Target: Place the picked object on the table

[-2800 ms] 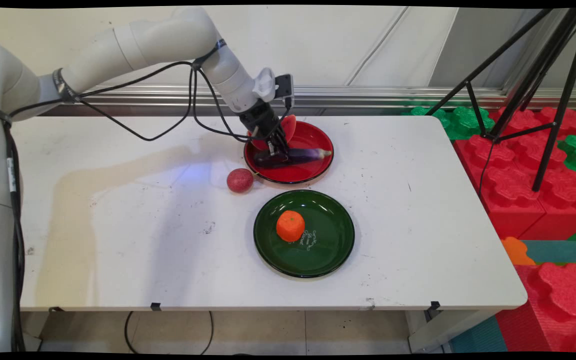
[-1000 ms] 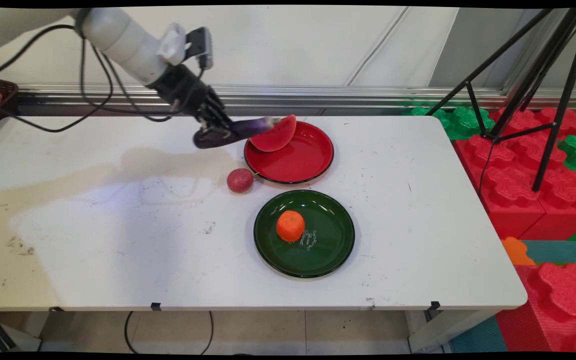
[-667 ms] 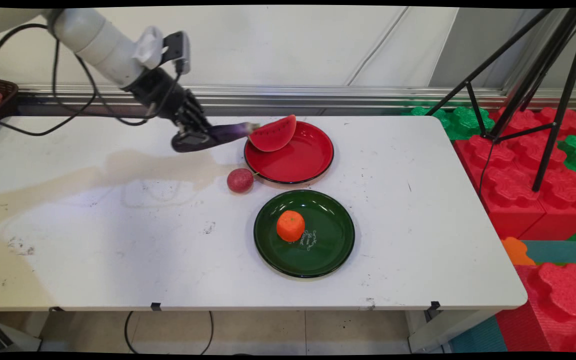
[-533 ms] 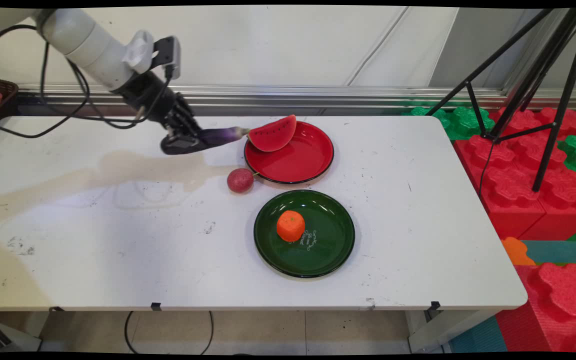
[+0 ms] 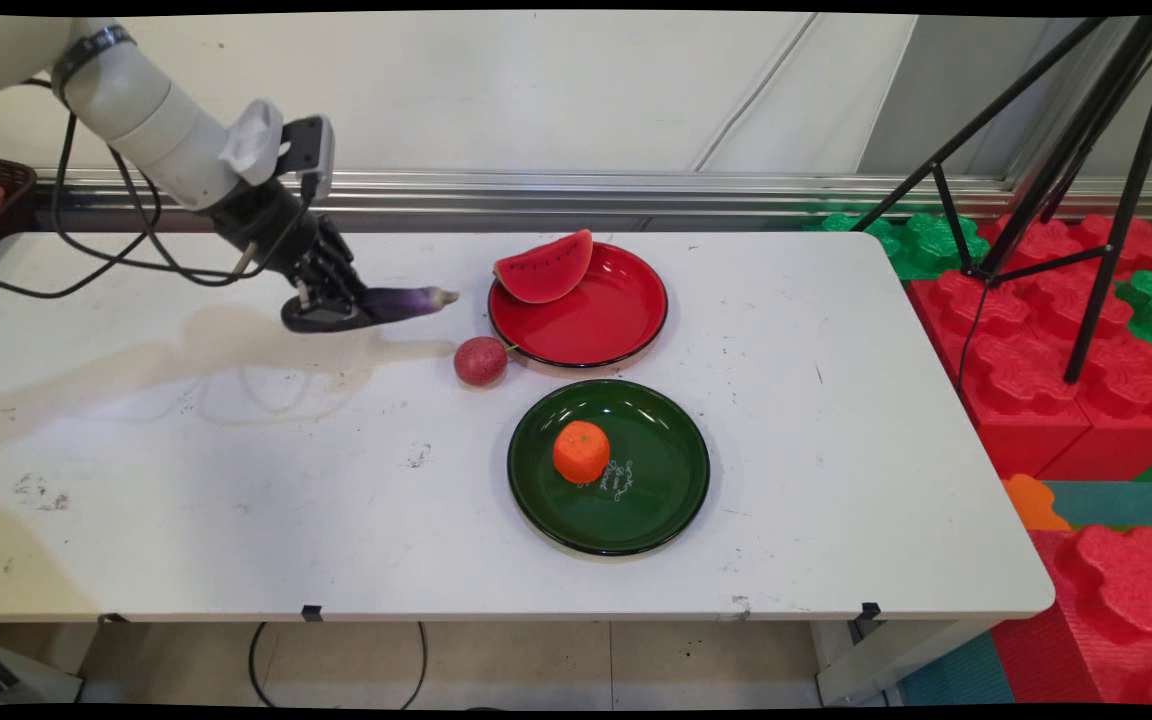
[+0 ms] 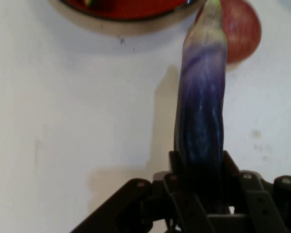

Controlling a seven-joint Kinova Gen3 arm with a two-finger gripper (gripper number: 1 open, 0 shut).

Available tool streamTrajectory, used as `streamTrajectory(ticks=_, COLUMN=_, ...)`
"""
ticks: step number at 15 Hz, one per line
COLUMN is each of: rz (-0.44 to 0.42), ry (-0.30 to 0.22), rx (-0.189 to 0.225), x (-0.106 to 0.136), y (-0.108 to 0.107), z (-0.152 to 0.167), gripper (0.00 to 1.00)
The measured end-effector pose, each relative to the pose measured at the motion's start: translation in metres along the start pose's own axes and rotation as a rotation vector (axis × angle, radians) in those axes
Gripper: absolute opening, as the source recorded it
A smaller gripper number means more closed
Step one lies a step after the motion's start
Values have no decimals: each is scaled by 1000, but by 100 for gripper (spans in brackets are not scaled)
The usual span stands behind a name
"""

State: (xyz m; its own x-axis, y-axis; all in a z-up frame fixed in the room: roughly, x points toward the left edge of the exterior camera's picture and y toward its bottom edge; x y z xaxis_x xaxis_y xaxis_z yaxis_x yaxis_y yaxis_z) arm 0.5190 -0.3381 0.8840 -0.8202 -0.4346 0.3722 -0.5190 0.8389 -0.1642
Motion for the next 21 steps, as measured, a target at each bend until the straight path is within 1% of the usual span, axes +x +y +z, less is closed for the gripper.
streamTrajectory(ticks=3, rz=-8, ry=-28, rx=-11, x=-13, y=0, z=12, gripper=0)
streamTrajectory(ticks=6, rz=-19, ry=-42, rx=-23, x=-22, y=-1, z=30, gripper=0)
streamTrajectory(ticks=10, rz=-34, ry=-44, rx=-35, x=-26, y=0, z=49, gripper=0)
streamTrajectory(ticks=14, rz=-45, ry=-32, rx=-40, x=-24, y=-1, z=65, gripper=0)
streamTrajectory(ticks=15, rz=-45, ry=-28, rx=-39, x=-23, y=-2, z=69, gripper=100)
streamTrajectory(ticks=21, rz=-44, ry=-9, rx=-27, x=-24, y=-7, z=74, gripper=100)
